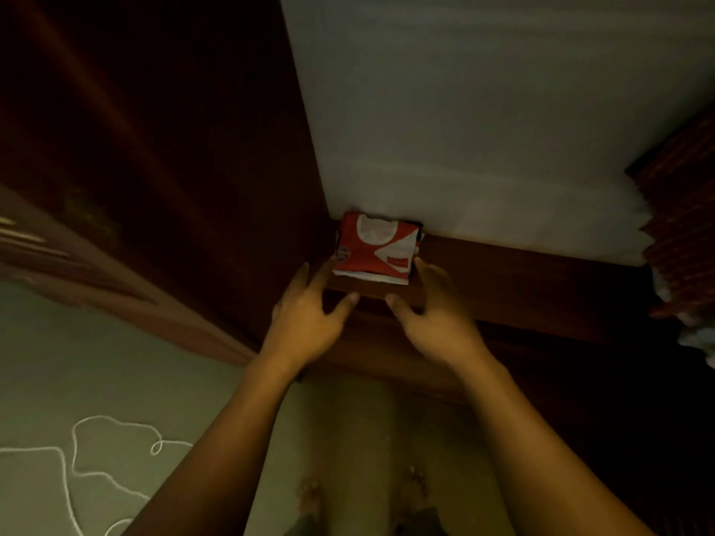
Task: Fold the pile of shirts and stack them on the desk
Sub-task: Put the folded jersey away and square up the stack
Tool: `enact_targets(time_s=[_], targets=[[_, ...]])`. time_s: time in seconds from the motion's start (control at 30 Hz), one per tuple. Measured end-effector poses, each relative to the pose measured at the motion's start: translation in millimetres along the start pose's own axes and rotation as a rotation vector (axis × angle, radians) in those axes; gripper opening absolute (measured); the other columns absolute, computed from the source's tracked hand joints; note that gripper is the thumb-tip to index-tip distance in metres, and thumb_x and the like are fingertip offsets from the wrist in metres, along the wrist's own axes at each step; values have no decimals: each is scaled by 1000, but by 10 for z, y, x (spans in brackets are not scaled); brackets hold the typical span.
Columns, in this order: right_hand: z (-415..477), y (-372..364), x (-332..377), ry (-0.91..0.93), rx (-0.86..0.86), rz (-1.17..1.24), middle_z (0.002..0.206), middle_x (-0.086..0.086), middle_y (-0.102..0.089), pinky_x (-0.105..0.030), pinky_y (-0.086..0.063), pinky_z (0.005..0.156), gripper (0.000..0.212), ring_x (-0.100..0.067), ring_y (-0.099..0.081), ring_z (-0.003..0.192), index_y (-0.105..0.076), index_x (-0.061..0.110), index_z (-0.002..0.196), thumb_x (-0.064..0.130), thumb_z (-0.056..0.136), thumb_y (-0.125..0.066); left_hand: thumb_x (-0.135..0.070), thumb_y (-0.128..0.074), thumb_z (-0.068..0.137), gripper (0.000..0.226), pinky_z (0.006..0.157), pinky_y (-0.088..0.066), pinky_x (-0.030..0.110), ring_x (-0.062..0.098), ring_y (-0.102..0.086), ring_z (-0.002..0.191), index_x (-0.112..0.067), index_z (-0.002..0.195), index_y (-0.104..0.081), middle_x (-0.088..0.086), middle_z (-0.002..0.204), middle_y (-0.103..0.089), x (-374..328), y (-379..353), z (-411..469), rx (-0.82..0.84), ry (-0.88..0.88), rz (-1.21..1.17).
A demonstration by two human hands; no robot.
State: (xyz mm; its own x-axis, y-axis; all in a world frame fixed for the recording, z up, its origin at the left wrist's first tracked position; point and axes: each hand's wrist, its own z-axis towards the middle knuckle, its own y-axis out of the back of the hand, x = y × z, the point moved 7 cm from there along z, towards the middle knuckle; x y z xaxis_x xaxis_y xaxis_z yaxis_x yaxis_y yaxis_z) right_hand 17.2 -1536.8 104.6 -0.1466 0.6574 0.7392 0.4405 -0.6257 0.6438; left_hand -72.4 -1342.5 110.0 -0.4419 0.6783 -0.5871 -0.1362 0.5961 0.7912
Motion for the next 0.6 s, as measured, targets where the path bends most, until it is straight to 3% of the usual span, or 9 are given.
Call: enact_targets(time_s=[0.13,0.3,0.5,0.6], targets=[[-513,-268,133,14,17,-33,164,3,-24,-51,-38,115,81,-21,-27,149,-19,38,157,67,91,-54,-70,-50,92,73,118,-30,57,29,-22,152,-52,155,-17,4,168,-15,279,153,-514,-18,79,-46],[-971,-882,502,66,141,-136,168,5,-11,-53,-32,119,83,-20,-17,153,-9,40,159,68,92,-50,-70,-51,91,73,120,-27,55,24,-18,153,-52,155,-19,0,169,-13,870,514,-1121,-67,132,-98],[-1383,-1917,1300,164,203,-158,168,7,-8,-47,-30,117,85,-20,-14,154,-6,40,160,69,93,-49,-68,-53,92,76,120,-24,37,19,-18,153,-48,157,-19,2,167,-17,2014,1127,-1819,-158,175,-136],[-1573,-2407,1690,202,217,-142,168,7,-7,-48,-29,119,85,-20,-12,154,-6,40,160,69,93,-49,-69,-53,91,77,121,-25,37,17,-19,153,-47,157,-20,-1,167,-20,2568,1473,-2130,-202,189,-171]])
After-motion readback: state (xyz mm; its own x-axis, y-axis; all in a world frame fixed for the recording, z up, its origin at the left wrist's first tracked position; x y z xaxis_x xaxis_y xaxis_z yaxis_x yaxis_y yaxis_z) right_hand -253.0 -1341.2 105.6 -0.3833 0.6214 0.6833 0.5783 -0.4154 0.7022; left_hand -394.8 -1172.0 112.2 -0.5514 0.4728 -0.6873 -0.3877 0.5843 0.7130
